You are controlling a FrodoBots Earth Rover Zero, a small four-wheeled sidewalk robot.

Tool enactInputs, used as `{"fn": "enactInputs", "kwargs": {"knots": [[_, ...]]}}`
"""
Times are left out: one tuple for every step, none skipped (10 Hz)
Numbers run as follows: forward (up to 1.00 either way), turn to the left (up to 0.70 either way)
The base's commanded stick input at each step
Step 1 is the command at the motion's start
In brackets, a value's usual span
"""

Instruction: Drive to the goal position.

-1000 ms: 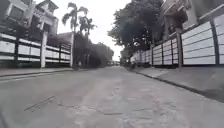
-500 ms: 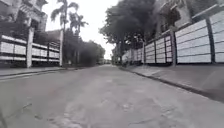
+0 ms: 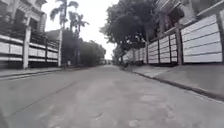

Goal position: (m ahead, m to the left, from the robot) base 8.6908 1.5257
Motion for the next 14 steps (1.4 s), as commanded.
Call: {"fn": "enactInputs", "kwargs": {"knots": [[0.85,0.0],[0.85,0.0],[0.85,0.0],[0.85,0.0],[0.85,0.0],[0.85,0.0],[0.85,0.0],[0.85,0.0],[0.85,0.0],[0.85,0.0],[0.85,0.0],[0.85,0.0],[0.85,0.0],[0.85,0.0]]}}
